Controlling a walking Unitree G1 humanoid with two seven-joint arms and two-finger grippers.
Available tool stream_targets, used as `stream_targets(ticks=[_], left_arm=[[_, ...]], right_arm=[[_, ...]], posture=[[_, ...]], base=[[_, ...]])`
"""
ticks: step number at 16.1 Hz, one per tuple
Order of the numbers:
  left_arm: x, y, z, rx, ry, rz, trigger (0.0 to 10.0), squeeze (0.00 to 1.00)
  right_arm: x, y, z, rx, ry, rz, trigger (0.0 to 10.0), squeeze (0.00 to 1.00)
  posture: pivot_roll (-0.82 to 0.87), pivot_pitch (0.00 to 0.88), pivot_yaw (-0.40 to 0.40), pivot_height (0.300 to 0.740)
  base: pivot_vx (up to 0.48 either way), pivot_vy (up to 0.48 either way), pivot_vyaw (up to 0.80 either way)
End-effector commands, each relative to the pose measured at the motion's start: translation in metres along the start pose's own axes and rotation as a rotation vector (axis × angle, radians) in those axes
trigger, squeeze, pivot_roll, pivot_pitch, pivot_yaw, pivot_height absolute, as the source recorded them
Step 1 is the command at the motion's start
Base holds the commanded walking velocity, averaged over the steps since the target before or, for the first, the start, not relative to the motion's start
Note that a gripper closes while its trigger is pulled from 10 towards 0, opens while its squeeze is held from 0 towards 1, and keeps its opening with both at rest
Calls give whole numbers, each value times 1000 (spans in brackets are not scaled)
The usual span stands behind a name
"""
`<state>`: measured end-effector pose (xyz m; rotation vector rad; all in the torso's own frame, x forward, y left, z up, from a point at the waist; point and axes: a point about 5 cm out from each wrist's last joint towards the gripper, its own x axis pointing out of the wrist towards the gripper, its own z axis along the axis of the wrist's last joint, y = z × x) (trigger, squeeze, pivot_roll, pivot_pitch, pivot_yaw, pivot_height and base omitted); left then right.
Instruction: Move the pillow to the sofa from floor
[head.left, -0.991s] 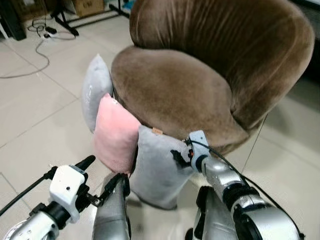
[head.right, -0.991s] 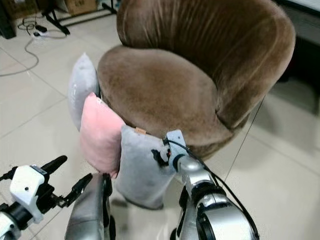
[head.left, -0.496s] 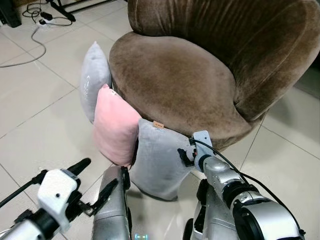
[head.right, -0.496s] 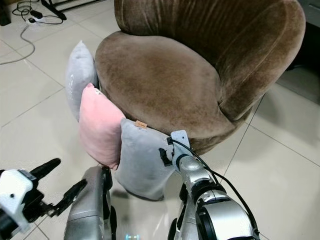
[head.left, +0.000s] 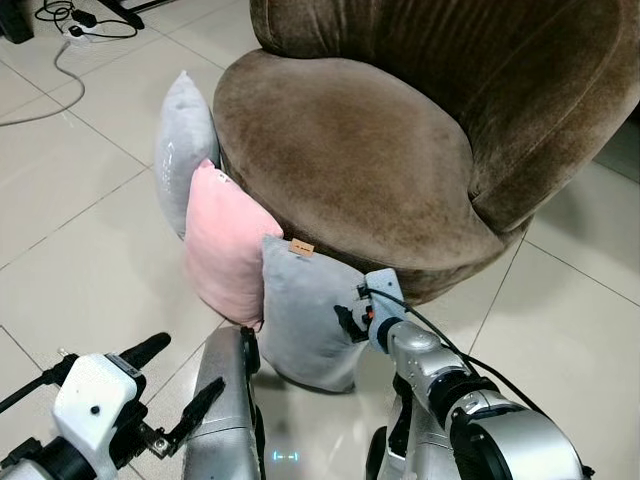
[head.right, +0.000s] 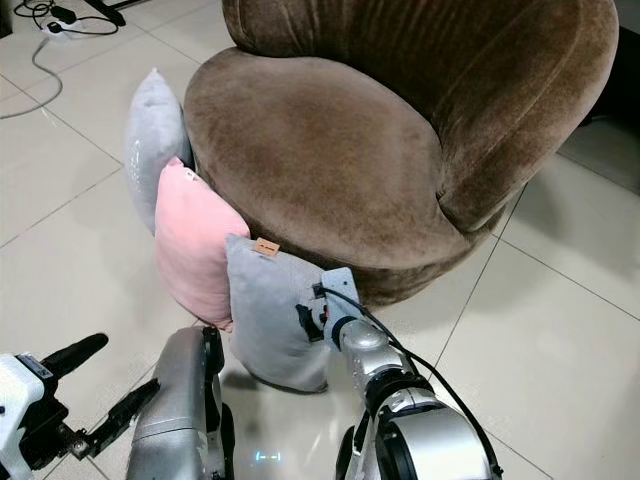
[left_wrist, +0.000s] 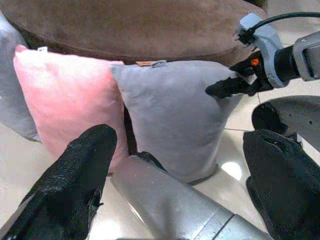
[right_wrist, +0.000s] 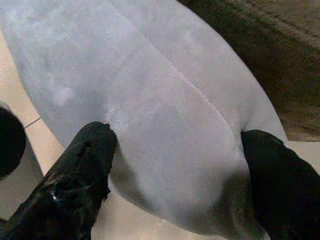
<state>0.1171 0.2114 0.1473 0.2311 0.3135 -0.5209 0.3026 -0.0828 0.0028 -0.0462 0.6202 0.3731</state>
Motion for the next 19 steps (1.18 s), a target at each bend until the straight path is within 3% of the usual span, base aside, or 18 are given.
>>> stream_targets(ticks=[1, 8, 19], left_arm=[[-3, -3, -1, -1, 13, -20, 10000, 1000], [-6, 0, -14, 2, 41, -25, 10000, 1000], [-6, -2, -17, 0, 37, -46, 10000, 1000]], right_arm=[[-2, 2, -17, -10, 48, 9, 0, 0], [-3, 2, -19, -26, 50, -39, 0, 0], [-3, 1, -22, -22, 57, -38, 0, 0]], posture=[[323, 223, -67, 534], [337, 220, -58, 534], [344, 204, -55, 534]], base=[[0, 0, 0], [0, 0, 0], [0, 0, 0]])
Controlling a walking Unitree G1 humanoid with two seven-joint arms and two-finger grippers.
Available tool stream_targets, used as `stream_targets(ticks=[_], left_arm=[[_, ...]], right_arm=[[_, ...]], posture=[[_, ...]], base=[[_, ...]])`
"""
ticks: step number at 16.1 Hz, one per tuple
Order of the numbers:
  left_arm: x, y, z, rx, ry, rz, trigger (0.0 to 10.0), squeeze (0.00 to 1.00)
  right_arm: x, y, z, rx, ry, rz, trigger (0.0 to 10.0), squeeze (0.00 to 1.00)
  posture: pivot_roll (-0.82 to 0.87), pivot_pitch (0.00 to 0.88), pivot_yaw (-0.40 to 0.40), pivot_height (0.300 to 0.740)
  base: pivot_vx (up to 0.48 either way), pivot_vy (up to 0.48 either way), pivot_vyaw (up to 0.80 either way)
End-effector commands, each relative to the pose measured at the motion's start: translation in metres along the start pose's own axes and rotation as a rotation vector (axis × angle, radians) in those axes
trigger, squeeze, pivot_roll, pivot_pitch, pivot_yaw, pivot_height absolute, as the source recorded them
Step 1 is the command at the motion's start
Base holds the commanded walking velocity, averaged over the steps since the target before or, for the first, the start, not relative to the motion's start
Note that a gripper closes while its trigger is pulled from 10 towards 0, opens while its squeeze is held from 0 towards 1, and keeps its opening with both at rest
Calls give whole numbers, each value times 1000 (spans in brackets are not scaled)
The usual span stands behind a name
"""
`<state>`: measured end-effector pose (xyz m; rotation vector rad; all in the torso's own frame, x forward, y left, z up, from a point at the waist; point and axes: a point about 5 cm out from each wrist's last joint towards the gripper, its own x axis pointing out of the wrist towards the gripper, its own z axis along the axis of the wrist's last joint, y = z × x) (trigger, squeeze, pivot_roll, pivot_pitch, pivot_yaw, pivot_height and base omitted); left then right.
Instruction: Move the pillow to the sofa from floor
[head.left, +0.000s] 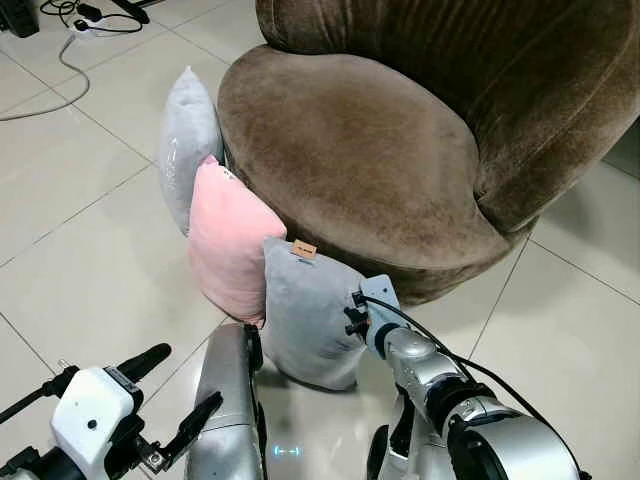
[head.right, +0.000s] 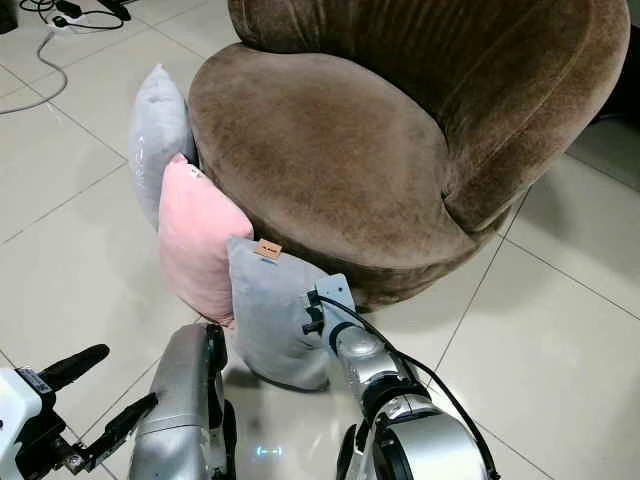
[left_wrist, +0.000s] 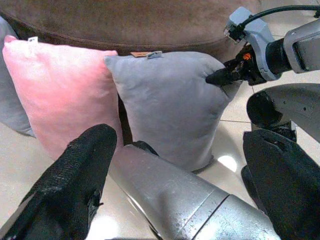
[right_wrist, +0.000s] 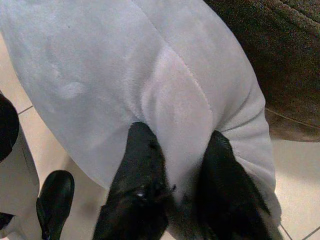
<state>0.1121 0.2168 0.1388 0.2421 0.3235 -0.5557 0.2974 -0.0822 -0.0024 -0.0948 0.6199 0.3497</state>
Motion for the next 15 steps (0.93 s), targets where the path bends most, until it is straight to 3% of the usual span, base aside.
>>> stream_targets(ticks=[1, 6, 8, 11, 13, 15], left_arm=[[-2, -3, -8, -18, 31, -19, 10000, 1000], [1, -9, -18, -50, 42, -22, 10000, 1000], [-2, -16, -23, -76, 51, -16, 10000, 1000], [6, -16, -33, -84, 44, 12, 10000, 1000], [17, -11, -39, -84, 20, 51, 10000, 1000], [35, -2, -41, -67, -36, 128, 10000, 1000]], right_arm=[[-2, 0, -15, 14, 50, -1, 0, 0], [-3, -1, -16, 7, 57, 6, 0, 0], [-2, 3, -12, 10, 21, 62, 0, 0], [-4, 7, -8, 6, -14, 192, 0, 0], [-5, 1, -3, 52, -42, 247, 0, 0], [-7, -13, 22, 197, -160, 320, 0, 0]], posture=[[343, 199, -55, 534], [330, 155, -62, 534], [321, 112, -71, 534], [296, 67, -86, 534], [274, 45, -98, 534], [249, 0, -101, 534]], base=[[0, 0, 0], [0, 0, 0], [0, 0, 0], [0, 0, 0], [0, 0, 0], [0, 0, 0]])
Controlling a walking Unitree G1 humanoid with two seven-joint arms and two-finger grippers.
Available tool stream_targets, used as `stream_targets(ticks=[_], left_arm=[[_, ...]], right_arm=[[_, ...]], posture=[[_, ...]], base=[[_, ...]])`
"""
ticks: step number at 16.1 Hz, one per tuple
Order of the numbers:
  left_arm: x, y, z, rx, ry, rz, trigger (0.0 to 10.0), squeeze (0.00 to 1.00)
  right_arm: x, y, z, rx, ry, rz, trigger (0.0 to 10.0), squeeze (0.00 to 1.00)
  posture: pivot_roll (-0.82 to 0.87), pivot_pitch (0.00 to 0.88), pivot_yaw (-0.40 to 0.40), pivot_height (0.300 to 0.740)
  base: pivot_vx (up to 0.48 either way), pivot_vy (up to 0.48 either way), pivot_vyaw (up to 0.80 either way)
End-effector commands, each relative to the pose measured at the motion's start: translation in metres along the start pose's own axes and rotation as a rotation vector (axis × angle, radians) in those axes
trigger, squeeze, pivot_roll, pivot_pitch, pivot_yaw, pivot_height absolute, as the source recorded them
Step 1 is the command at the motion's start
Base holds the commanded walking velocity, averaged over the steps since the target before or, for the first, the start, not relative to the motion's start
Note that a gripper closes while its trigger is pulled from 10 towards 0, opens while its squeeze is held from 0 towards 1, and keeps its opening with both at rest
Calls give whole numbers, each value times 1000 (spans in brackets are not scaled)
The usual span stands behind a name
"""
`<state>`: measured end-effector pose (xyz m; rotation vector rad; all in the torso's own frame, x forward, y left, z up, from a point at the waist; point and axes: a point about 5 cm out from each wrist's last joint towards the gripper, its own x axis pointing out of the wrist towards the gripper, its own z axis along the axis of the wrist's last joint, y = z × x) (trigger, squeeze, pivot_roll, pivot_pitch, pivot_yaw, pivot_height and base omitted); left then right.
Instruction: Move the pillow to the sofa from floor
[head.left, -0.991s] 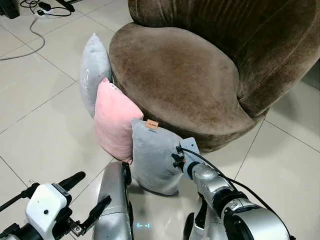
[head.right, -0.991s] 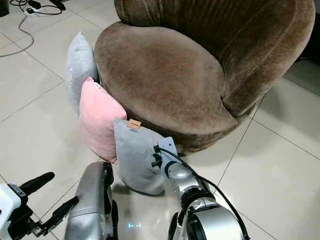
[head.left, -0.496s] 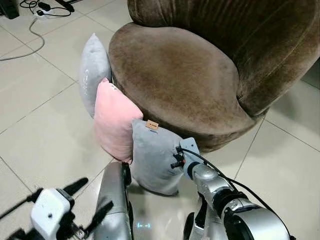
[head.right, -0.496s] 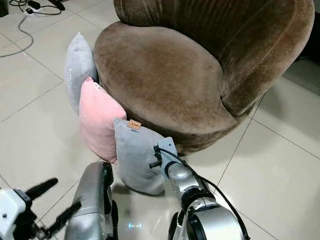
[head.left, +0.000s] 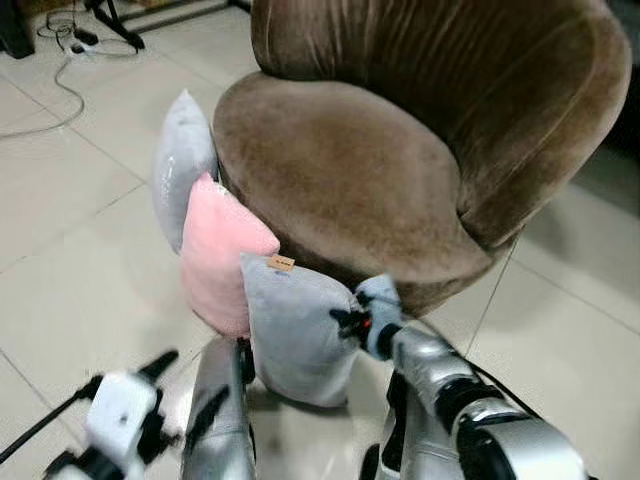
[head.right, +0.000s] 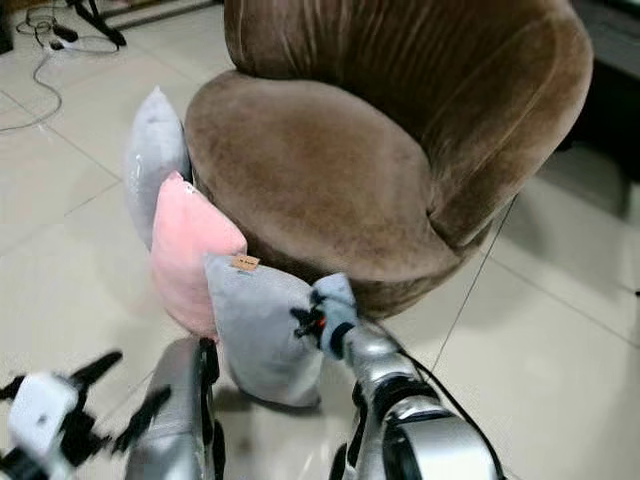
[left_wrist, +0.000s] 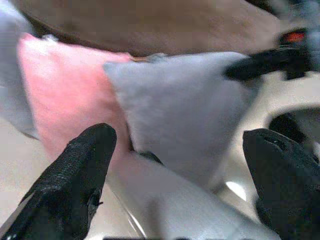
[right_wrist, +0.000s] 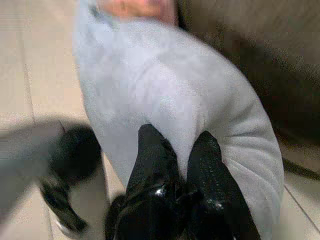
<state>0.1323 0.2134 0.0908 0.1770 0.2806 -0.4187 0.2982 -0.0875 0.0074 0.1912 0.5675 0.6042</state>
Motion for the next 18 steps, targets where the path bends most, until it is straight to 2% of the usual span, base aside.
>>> stream_targets(ticks=[1, 3, 4, 5, 6, 7, 8, 9, 10, 11, 12, 13, 15, 17, 18], left_arm=[[3, -2, -3, 4, -3, 12, 10000, 1000], [13, 3, 27, 20, -115, 76, 10000, 1000], [19, 6, 45, 38, -178, 115, 10000, 1000], [25, 4, 58, 36, -227, 123, 10000, 1000], [28, 0, 67, 50, -263, 122, 10000, 996], [31, -2, 69, 52, -274, 123, 10000, 996], [38, -2, 75, 75, -286, 137, 10000, 996], [44, -2, 82, 99, -306, 148, 10000, 992], [53, 1, 92, 114, -316, 175, 10000, 988], [58, 3, 97, 112, -321, 184, 10000, 988], [69, 3, 111, 103, -370, 186, 10000, 973], [75, 2, 115, 102, -383, 182, 10000, 961], [84, 0, 117, 124, -381, 176, 10000, 906], [89, 2, 125, 103, -409, 200, 10000, 894], [96, 8, 116, 92, -372, 247, 10000, 788]], right_arm=[[-2, -7, 21, 41, -90, 12, 0, 0], [-20, -28, 63, 132, -303, -11, 0, 0], [-36, -33, 88, 194, -422, -7, 0, 0], [-51, -35, 103, 229, -500, -16, 0, 0], [-70, -33, 116, 222, -568, -37, 0, 0], [-78, -31, 120, 211, -595, -49, 0, 0], [-95, -23, 130, 178, -657, -84, 0, 0], [-105, -16, 137, 182, -686, -130, 10000, 0], [-118, -4, 144, 174, -722, -151, 10000, 0], [-123, 1, 147, 165, -732, -154, 10000, 0], [-134, 12, 147, 60, -742, -239, 10000, 0], [-137, 14, 149, 71, -766, -260, 10000, 0], [-138, 17, 156, 121, -801, -263, 10000, 0], [-133, 24, 161, 93, -793, -292, 10000, 0], [-129, 28, 161, 113, -831, -306, 10000, 0]], posture=[[246, 0, -100, 534], [213, 0, -99, 534], [197, 0, -93, 534], [189, 0, -91, 534], [183, 0, -96, 534], [179, 0, -90, 534], [166, 0, -82, 534], [155, 0, -80, 534], [137, 0, -58, 534], [123, 0, -51, 534], [95, 0, -30, 539], [90, 0, -23, 549], [83, 0, -22, 569], [92, 0, -38, 589], [84, 0, -31, 604]], base=[[0, 0, 0], [0, 0, 0], [0, 0, 0], [0, 0, 0], [0, 0, 0], [0, 0, 0], [0, 0, 0], [0, 0, 0], [0, 0, 0], [0, 0, 0], [0, 0, 0], [0, 0, 0], [0, 0, 0], [0, 0, 0], [0, 0, 0]])
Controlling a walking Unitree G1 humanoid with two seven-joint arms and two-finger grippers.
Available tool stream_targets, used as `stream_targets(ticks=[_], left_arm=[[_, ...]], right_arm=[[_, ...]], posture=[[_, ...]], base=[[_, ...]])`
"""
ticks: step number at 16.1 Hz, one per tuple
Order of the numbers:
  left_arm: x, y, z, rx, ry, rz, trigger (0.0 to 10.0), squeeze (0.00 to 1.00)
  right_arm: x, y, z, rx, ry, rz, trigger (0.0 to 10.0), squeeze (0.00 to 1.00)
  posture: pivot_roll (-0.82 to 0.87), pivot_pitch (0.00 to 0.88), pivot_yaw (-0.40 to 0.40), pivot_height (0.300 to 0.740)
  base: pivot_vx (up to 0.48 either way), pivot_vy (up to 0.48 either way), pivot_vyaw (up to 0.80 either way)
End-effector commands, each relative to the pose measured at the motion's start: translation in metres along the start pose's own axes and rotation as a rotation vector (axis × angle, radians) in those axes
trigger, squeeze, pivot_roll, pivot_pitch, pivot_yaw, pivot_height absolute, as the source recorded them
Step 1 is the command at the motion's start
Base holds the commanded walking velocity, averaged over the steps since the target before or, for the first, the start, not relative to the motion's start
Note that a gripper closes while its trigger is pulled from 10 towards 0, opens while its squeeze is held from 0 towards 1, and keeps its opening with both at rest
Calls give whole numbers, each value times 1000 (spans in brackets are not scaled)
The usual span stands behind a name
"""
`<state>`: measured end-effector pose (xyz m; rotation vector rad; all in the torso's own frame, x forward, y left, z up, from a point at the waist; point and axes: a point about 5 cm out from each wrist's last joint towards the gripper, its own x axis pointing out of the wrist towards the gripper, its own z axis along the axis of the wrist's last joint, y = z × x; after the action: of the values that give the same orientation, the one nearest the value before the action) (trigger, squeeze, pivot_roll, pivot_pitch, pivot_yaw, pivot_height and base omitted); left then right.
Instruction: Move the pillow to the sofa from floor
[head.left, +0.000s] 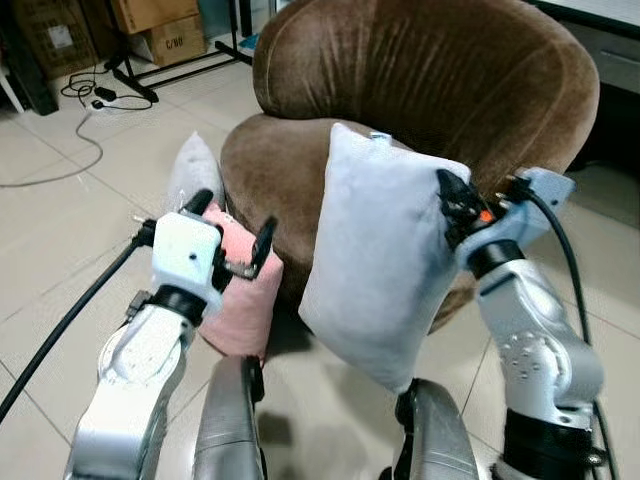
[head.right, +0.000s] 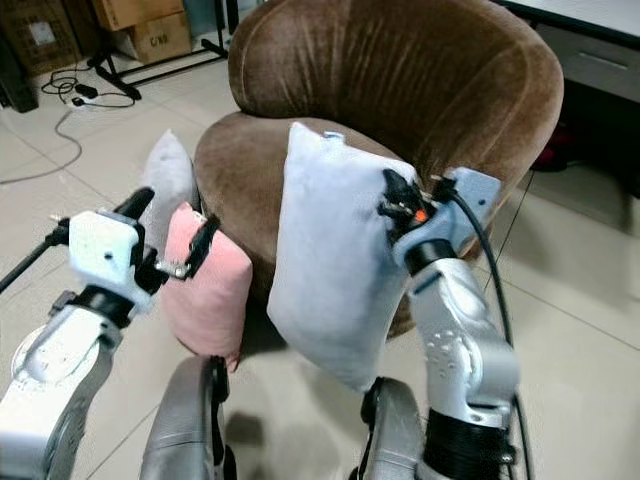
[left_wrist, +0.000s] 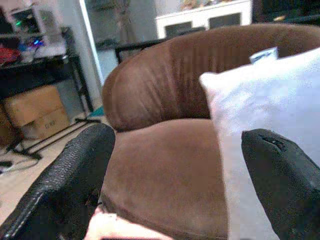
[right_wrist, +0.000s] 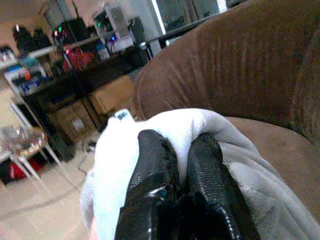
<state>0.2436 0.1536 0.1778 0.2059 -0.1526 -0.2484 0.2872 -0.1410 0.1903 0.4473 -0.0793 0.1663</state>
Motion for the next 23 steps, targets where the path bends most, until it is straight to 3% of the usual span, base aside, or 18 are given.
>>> stream_targets(ticks=[1, 3, 4, 5, 6, 10, 14, 18, 23], left_arm=[[5, 5, -10, 14, 48, 50, 10000, 769], [11, 5, -10, 38, 48, 60, 10000, 729], [12, 4, -9, 83, 46, 40, 10000, 314], [11, 4, -6, 99, 40, 39, 10000, 71], [11, 7, -5, 87, 29, 67, 10000, 0], [9, 15, -7, 50, 33, 118, 10000, 0], [11, 12, -8, 54, 36, 121, 10000, 0], [10, 10, -10, 45, 47, 102, 10000, 0], [9, 11, -10, 26, 33, 113, 10000, 0]], right_arm=[[3, 7, 15, -36, -98, 6, 10000, 0], [5, 10, 16, 5, -104, 36, 10000, 0], [6, 12, 17, 2, -110, 61, 10000, 0], [8, 14, 18, -4, -119, 59, 10000, 0], [10, 18, 18, -5, -125, 75, 10000, 0], [14, 24, 14, 16, -90, 86, 10000, 0], [14, 17, 9, -93, -82, 31, 10000, 0], [11, 11, 4, 1, -88, -10, 10000, 0], [8, 5, -7, -11, -63, -38, 10000, 0]], posture=[[82, 0, -28, 614], [96, 0, -34, 634], [111, 0, -42, 644], [116, 0, -42, 654], [117, 0, -41, 664], [112, 0, -46, 699], [108, 0, -47, 739], [108, 0, -48, 740], [110, 0, -47, 740]], base=[[0, 0, 0], [0, 0, 0], [0, 0, 0], [0, 0, 0], [0, 0, 0], [0, 0, 0], [0, 0, 0], [0, 0, 0], [0, 0, 0]])
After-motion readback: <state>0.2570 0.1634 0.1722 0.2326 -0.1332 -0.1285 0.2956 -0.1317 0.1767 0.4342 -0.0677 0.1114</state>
